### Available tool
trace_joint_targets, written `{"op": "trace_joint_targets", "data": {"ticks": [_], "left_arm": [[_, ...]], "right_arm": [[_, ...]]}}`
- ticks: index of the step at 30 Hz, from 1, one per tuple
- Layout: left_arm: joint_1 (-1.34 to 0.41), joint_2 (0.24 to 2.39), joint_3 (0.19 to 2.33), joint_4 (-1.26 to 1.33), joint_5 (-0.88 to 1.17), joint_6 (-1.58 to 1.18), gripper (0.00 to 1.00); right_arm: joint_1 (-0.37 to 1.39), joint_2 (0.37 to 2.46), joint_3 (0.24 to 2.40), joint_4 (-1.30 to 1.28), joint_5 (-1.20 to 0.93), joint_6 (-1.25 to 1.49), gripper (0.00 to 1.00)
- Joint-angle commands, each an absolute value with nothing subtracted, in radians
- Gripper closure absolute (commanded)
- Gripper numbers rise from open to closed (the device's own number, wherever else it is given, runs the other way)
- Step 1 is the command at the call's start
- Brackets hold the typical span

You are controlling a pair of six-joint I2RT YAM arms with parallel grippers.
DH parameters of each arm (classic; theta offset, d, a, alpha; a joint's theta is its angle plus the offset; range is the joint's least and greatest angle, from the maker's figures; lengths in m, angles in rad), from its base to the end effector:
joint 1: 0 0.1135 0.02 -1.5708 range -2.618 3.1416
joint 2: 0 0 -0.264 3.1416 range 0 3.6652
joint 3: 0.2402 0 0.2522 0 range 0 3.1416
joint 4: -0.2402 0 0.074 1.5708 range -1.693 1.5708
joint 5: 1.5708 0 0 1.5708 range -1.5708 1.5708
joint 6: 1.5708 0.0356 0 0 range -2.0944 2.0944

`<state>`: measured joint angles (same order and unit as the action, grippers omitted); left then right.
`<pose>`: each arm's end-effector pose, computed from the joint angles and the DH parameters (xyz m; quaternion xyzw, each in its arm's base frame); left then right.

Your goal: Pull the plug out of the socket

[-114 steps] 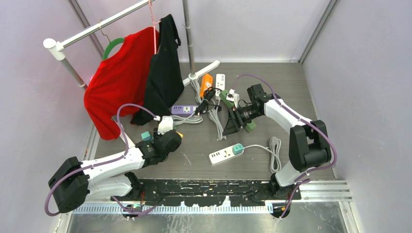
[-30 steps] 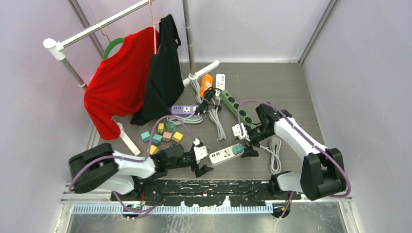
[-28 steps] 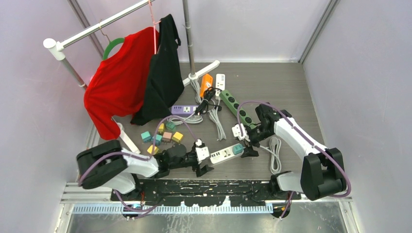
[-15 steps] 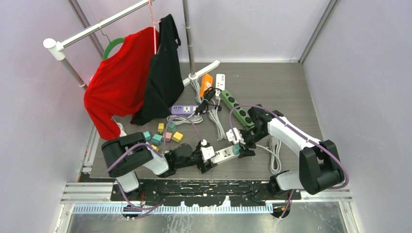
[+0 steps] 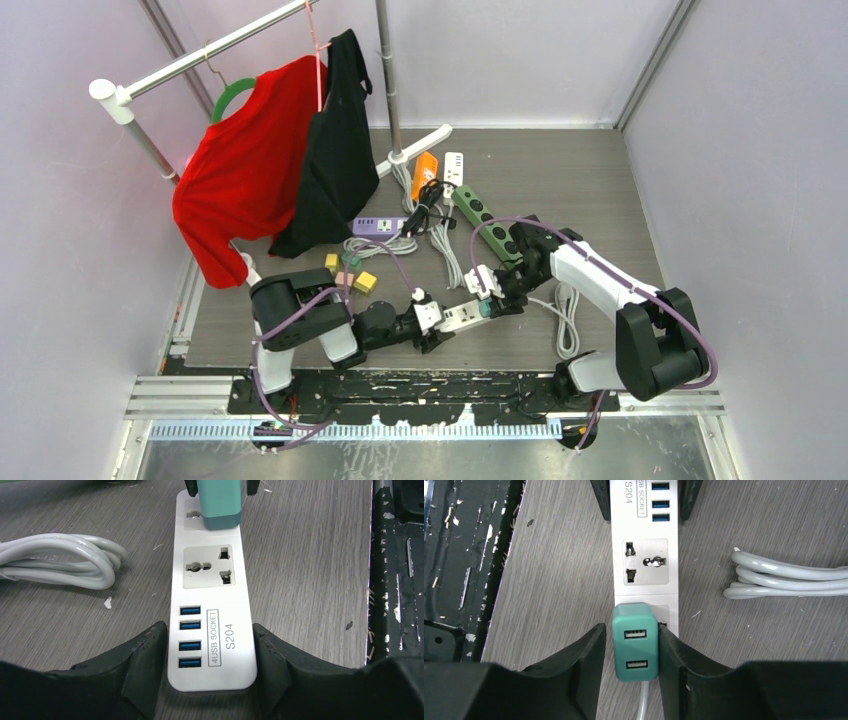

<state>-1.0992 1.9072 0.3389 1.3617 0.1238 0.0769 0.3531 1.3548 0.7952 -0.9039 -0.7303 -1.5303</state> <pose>0.1209 -0.2468 0.0955 0.4622 0.6230 -0.3497 0.5253 0.1922 0.0962 0.1922 -0.7654 0.5334 0.2688 0.2396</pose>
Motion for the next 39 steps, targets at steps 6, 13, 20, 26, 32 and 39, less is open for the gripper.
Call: {"op": "trace_joint_targets", "data": {"ticks": [6, 13, 20, 26, 32, 39], "left_arm": [[-1.102, 1.975, 0.335, 1.430, 0.100, 0.097, 0.71], [-1.101, 1.992, 0.344, 1.430, 0.110, 0.094, 1.00], [-1.102, 2.000, 0.346, 1.430, 0.108, 0.093, 1.00], [-1.100, 1.997, 0.341, 1.431, 0.101, 0.089, 1.00], [-1.098, 2.001, 0.345, 1.430, 0.099, 0.083, 1.00], [-1.096, 2.011, 0.353, 1.430, 0.104, 0.078, 1.00]], "right_arm": [[0.372, 1.351, 0.795, -0.897, -0.730, -1.551, 0.72], [0.388, 1.353, 0.810, -0.887, -0.771, -1.505, 0.98], [0.363, 1.353, 0.826, -0.833, -0.683, -1.413, 0.99], [0.291, 1.344, 0.821, -0.897, -0.651, -1.490, 0.99], [0.317, 1.363, 0.811, -0.992, -0.734, -1.649, 0.99], [0.444, 1.390, 0.834, -0.860, -0.746, -1.443, 0.99]]}}
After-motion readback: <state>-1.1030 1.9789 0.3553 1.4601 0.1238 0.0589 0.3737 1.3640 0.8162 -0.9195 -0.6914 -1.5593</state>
